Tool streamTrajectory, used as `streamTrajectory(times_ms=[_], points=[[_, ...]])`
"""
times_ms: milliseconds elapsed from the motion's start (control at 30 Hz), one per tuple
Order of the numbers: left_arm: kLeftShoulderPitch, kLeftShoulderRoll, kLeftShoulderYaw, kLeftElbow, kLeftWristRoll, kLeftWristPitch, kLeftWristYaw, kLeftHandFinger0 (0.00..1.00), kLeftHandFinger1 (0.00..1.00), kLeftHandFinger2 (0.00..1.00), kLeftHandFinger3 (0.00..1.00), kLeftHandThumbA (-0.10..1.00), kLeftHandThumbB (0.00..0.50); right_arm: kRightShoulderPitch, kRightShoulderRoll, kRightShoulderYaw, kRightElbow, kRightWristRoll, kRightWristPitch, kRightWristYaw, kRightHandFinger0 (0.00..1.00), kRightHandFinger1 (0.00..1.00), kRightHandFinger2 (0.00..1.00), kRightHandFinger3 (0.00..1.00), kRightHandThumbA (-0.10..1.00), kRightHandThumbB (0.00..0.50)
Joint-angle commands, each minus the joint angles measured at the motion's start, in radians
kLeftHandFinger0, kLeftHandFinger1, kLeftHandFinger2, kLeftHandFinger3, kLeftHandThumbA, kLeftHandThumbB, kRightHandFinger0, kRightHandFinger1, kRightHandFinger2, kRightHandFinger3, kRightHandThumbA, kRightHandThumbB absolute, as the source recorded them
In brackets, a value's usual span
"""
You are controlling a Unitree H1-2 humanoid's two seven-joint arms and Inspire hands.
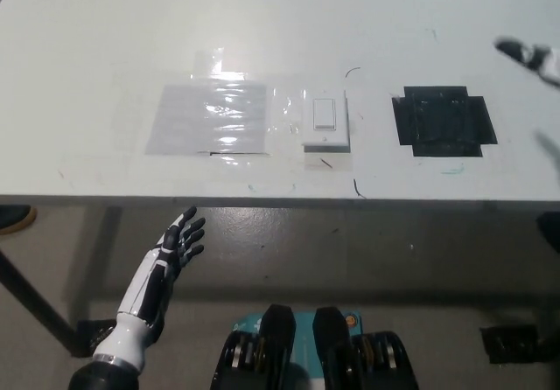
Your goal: A white switch is kept at the centre of the table close to the robot and the robot uses its right hand to press it to turn it on
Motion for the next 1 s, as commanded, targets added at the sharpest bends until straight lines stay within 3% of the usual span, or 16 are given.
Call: streamTrajectory(times_ms=[0, 100, 167, 233, 367, 433, 500, 567, 700, 833, 967], points=[[-0.008, 0.003, 0.005, -0.034, -0.014, -0.027, -0.015, 1.00, 1.00, 1.00, 1.00, 1.00, 0.000, -0.367, -0.130, 0.215, 0.194, -0.115, 0.224, 0.252, 1.00, 1.00, 1.00, 1.00, 1.00, 0.241], [-0.007, 0.006, 0.006, -0.032, -0.015, -0.030, -0.017, 1.00, 1.00, 1.00, 1.00, 1.00, 0.000, -0.452, -0.114, 0.290, 0.327, -0.120, 0.187, 0.317, 1.00, 1.00, 1.00, 1.00, 1.00, 0.233], [-0.010, 0.009, 0.006, -0.029, -0.014, -0.035, -0.019, 1.00, 1.00, 1.00, 1.00, 1.00, 0.000, -0.497, -0.094, 0.332, 0.411, -0.144, 0.167, 0.329, 1.00, 1.00, 1.00, 1.00, 1.00, 0.270], [-0.011, 0.011, 0.003, -0.035, -0.014, -0.021, -0.022, 1.00, 1.00, 1.00, 1.00, 1.00, 0.010, -0.528, -0.062, 0.372, 0.506, -0.165, 0.154, 0.325, 1.00, 1.00, 1.00, 1.00, 1.00, 0.271], [-0.007, 0.011, -0.001, -0.048, -0.009, -0.014, -0.022, 1.00, 1.00, 1.00, 1.00, 1.00, 0.000, -0.556, -0.047, 0.467, 0.584, -0.215, 0.143, 0.346, 1.00, 1.00, 1.00, 1.00, 1.00, 0.227], [-0.004, 0.008, -0.002, -0.046, -0.006, -0.016, -0.018, 1.00, 1.00, 1.00, 1.00, 1.00, 0.000, -0.560, -0.023, 0.505, 0.610, -0.218, 0.191, 0.353, 1.00, 1.00, 1.00, 1.00, 1.00, 0.254], [-0.003, 0.008, -0.002, -0.047, -0.007, -0.018, -0.017, 1.00, 1.00, 1.00, 1.00, 1.00, 0.000, -0.558, -0.016, 0.540, 0.632, -0.242, 0.170, 0.360, 1.00, 1.00, 1.00, 1.00, 1.00, 0.255], [-0.005, 0.007, -0.003, -0.042, -0.004, -0.025, -0.016, 1.00, 1.00, 1.00, 1.00, 1.00, 0.012, -0.544, -0.006, 0.585, 0.671, -0.282, 0.118, 0.366, 1.00, 1.00, 1.00, 1.00, 1.00, 0.289], [-0.008, 0.012, -0.003, -0.037, -0.006, -0.020, -0.020, 1.00, 1.00, 1.00, 1.00, 1.00, 0.022, -0.534, -0.007, 0.639, 0.684, -0.331, 0.067, 0.389, 1.00, 1.00, 1.00, 1.00, 1.00, 0.232], [-0.010, 0.014, -0.004, -0.042, -0.004, -0.016, -0.021, 1.00, 1.00, 1.00, 1.00, 1.00, 0.004, -0.513, 0.002, 0.667, 0.688, -0.382, 0.099, 0.387, 1.00, 1.00, 1.00, 1.00, 1.00, 0.304], [-0.013, 0.018, -0.007, -0.037, -0.002, -0.015, -0.023, 1.00, 1.00, 1.00, 1.00, 1.00, 0.000, -0.502, 0.008, 0.675, 0.703, -0.406, 0.099, 0.399, 1.00, 1.00, 1.00, 1.00, 1.00, 0.301]])
